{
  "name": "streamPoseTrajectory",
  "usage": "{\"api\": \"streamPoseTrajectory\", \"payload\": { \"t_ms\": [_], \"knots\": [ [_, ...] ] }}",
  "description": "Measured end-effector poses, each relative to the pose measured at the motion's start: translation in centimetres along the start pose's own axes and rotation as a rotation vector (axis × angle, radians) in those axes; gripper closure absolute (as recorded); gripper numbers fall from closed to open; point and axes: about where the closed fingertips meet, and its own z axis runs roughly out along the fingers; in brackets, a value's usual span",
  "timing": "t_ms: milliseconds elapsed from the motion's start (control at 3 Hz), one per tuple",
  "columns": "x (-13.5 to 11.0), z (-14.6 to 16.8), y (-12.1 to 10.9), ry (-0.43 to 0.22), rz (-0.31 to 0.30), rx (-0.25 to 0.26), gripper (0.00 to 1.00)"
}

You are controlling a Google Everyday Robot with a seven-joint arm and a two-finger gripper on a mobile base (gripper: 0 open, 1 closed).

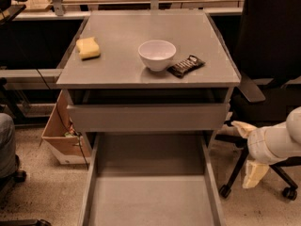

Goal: Pick rxbar chocolate from middle drawer and place on counter

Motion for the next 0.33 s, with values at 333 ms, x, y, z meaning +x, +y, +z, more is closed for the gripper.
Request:
{"api": "streamPoseTrajectory", "payload": {
  "t_ms": [333],
  "knots": [
    [1.35,-0.26,-1.95,-0.014,0.015,0.029,0.0]
  ]
}}
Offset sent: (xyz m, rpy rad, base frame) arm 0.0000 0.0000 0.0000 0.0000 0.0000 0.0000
